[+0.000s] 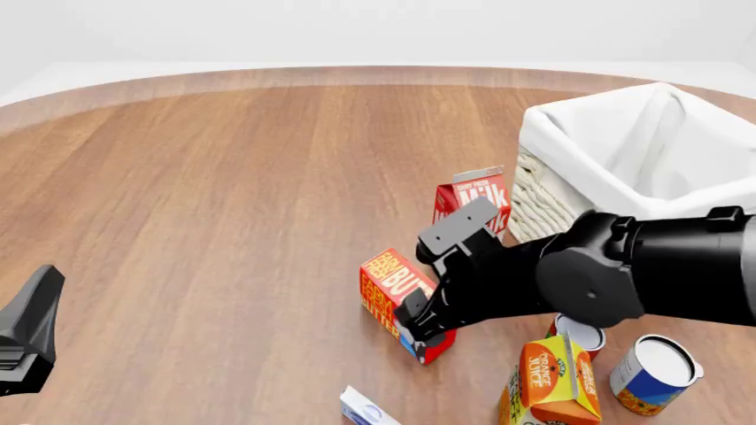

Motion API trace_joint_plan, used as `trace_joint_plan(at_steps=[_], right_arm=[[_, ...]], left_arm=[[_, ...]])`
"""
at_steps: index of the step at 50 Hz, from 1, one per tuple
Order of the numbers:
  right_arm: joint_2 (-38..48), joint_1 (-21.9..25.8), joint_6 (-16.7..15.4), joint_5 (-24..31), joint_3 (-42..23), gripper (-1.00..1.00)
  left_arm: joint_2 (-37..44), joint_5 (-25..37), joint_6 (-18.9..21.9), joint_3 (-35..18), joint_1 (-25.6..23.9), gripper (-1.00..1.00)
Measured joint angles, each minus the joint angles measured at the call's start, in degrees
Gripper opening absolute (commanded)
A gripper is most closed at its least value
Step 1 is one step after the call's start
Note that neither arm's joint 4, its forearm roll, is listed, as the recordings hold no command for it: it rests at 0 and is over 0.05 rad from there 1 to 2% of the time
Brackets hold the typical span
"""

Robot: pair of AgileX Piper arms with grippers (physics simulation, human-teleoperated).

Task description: Pick up the cream cheese box and the butter, and put them in the basket.

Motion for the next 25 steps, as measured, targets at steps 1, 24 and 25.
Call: trace_joint_plan(at_steps=[1,24,25], right_arm=[[0.1,-0.1,-0.1,-0.1,0.1,1.00],[1.5,-1.2,-0.6,-1.5,0.8,1.00],[1.6,-1.2,-0.6,-1.7,0.9,1.00]], left_arm=[[0.0,0.0,0.0,0.0,0.0,1.00],[0.0,0.0,0.0,0.0,0.0,1.00],[0.0,0.0,0.0,0.0,0.0,1.00]])
